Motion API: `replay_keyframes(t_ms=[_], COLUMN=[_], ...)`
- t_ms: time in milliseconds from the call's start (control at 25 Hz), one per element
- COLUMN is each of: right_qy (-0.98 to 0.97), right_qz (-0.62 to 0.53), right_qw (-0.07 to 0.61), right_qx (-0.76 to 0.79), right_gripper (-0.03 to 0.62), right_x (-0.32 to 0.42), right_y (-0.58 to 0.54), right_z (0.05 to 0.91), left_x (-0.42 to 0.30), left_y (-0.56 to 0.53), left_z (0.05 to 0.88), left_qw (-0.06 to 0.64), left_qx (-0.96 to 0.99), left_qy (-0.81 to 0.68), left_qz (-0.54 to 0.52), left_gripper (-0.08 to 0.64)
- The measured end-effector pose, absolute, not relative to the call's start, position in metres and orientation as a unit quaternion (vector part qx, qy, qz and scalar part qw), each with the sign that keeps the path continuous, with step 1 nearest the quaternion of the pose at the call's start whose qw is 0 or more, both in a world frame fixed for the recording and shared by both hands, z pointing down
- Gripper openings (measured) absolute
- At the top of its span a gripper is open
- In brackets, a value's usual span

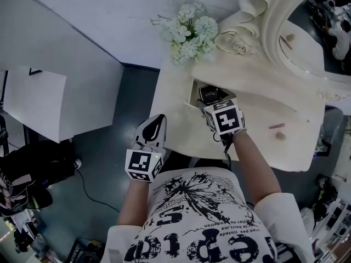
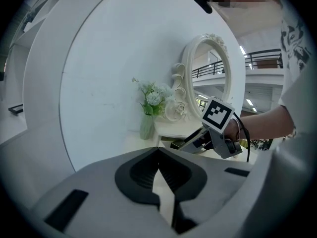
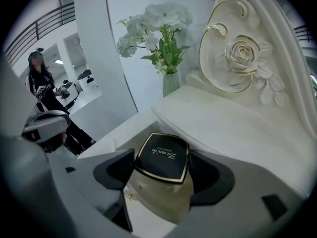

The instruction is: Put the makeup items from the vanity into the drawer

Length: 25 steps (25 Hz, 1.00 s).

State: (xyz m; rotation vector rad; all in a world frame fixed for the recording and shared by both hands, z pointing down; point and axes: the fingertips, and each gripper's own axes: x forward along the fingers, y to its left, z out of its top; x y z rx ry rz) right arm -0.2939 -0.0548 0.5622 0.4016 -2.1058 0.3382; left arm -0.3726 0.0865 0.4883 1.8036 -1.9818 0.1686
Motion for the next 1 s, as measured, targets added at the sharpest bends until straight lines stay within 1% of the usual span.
replay_keyframes(t_ms=[240, 520, 560, 640, 720, 800, 1000], right_qy=[-0.863, -0.877, -0.879, -0.883, -0.887, -0.892, -0.897], right_qz=[0.141, 0.169, 0.174, 0.171, 0.164, 0.163, 0.159], right_qw=[0.453, 0.401, 0.39, 0.367, 0.345, 0.32, 0.262], right_qx=[0.175, 0.201, 0.21, 0.238, 0.26, 0.274, 0.318], right_gripper=[0.337, 0.331, 0.304, 0.115, 0.052, 0.028, 0.018], right_x=[-0.289, -0.267, -0.261, -0.245, -0.225, -0.204, -0.141], right_y=[-0.053, -0.052, -0.054, -0.06, -0.066, -0.071, -0.088], right_z=[0.556, 0.526, 0.52, 0.506, 0.493, 0.48, 0.449], left_x=[-0.371, -0.353, -0.349, -0.338, -0.324, -0.308, -0.262], left_y=[0.085, 0.076, 0.073, 0.066, 0.058, 0.049, 0.019], left_z=[0.486, 0.472, 0.47, 0.464, 0.457, 0.449, 0.436], left_qw=[0.222, 0.211, 0.209, 0.202, 0.196, 0.19, 0.179], left_qx=[0.665, 0.678, 0.68, 0.687, 0.694, 0.702, 0.728], left_qy=[-0.71, -0.701, -0.699, -0.695, -0.69, -0.683, -0.658], left_qz=[0.066, 0.067, 0.067, 0.067, 0.066, 0.064, 0.066], left_gripper=[0.02, 0.02, 0.02, 0.02, 0.02, 0.02, 0.02])
